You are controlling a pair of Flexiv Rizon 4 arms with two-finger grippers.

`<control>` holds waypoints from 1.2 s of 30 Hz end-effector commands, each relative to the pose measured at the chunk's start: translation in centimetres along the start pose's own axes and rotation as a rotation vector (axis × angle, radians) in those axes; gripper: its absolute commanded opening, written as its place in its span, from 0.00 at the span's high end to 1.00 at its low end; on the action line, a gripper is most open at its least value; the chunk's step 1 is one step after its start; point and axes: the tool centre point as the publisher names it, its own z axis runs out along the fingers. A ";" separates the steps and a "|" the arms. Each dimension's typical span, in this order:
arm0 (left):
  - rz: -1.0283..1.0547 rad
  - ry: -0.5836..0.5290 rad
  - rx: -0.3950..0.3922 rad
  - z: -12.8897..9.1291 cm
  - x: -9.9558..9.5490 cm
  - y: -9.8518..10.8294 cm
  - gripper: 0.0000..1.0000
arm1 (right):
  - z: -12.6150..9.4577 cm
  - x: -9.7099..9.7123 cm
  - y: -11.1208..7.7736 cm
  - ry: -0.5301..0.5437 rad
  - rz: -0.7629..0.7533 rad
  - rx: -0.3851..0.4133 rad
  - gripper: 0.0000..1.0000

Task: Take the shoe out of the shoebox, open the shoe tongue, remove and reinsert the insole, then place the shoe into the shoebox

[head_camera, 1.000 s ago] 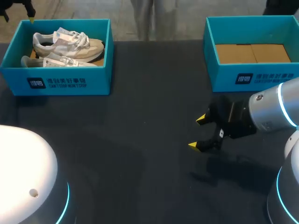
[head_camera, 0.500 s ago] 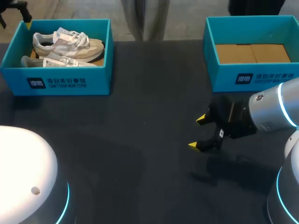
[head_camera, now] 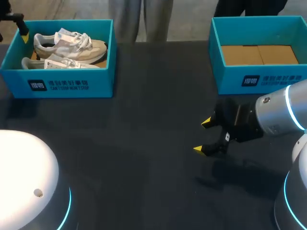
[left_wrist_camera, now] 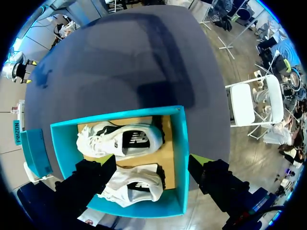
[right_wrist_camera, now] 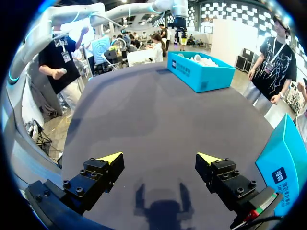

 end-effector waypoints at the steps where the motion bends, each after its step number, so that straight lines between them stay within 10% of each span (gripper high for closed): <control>1: 0.008 -0.006 0.002 1.5 0.1 -0.2 0.00 | 0.0 0.1 0.0 -0.002 0.000 0.001 0.00; 4: 0.014 -0.009 0.022 2.7 0.1 0.0 0.13 | 0.0 0.1 0.0 -0.002 0.000 0.001 0.00; 6: 0.023 -0.004 0.045 3.7 0.1 0.1 0.39 | 0.0 0.1 0.0 -0.002 0.000 0.001 0.00; 36: 0.073 0.021 0.086 10.7 1.1 0.7 0.40 | 0.0 0.1 0.0 -0.002 0.000 0.001 0.00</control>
